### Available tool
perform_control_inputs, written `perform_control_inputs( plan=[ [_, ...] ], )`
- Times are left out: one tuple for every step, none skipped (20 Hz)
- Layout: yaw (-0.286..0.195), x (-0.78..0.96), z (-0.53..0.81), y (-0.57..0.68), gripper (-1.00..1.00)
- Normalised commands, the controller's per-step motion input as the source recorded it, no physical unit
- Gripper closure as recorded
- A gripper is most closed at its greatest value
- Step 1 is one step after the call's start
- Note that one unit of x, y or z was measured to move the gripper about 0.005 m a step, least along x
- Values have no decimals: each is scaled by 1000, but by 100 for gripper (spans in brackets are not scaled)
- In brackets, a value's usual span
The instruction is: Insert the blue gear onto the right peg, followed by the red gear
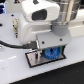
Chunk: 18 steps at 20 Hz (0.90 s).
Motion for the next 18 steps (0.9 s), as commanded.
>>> perform_control_inputs(
  plan=[
    [0,59,-46,53,100],
    [0,11,85,91,-100],
    [0,-4,164,96,-100],
    [0,-8,194,103,-100],
    [0,-33,392,137,-100],
    [0,-39,376,127,-100],
    [0,-41,386,123,-100],
    [0,-51,384,117,-100],
    [0,-67,398,122,-100],
    [0,-73,455,136,-100],
    [0,-113,526,126,-100],
    [0,-177,512,123,-100],
    [0,-242,477,100,-100],
    [0,-335,406,61,-100],
    [0,-406,350,74,-100],
    [0,-432,303,124,-100],
    [0,-484,242,192,-100],
    [0,-540,196,229,-100]
  ],
)
